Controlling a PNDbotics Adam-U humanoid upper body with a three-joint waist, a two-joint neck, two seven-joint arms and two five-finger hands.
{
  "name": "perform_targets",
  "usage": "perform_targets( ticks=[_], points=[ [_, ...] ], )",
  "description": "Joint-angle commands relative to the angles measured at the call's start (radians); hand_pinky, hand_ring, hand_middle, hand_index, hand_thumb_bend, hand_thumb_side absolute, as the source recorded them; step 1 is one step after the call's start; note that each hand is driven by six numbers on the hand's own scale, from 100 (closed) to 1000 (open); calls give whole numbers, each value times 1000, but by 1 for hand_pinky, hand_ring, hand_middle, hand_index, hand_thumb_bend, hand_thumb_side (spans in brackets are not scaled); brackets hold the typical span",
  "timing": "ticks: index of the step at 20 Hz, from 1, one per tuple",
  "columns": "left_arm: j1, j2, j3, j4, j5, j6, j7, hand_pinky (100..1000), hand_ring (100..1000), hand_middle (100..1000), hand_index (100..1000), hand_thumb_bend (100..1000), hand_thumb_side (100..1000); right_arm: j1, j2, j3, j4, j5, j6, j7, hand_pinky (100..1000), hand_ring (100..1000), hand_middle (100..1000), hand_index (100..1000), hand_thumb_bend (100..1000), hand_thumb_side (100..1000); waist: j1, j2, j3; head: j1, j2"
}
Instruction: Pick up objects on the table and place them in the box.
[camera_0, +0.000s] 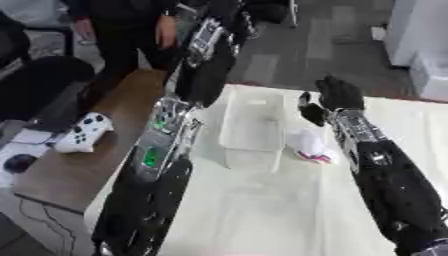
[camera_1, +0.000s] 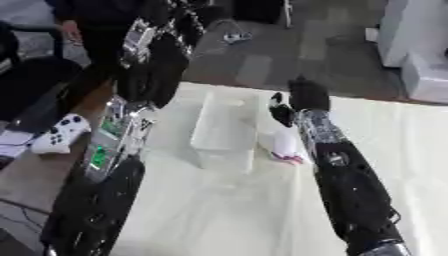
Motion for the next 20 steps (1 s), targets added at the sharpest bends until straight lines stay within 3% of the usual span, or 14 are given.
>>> perform_targets(
  ticks=[1,9,15,20],
  points=[
    [-10,-3,5,-14,1,1,0,995,806,863,954,101,832,-14,-13,5,9,-21,-5,-6,429,819,896,942,100,1000,0,-11,0,-2,0],
    [-11,-2,5,-15,2,1,0,995,806,863,954,101,832,-1,-23,6,60,-67,-3,-20,504,818,896,942,100,1000,-1,-10,0,10,-1],
    [-12,-3,5,-16,2,2,1,995,806,862,954,101,832,1,-26,20,99,-80,-16,-22,623,822,899,943,100,987,-2,-10,1,14,-3],
    [-12,-3,4,-16,2,2,1,994,806,862,954,101,832,14,-23,24,114,-99,-24,-31,602,820,900,944,100,989,-1,-9,2,17,-2]
  ],
)
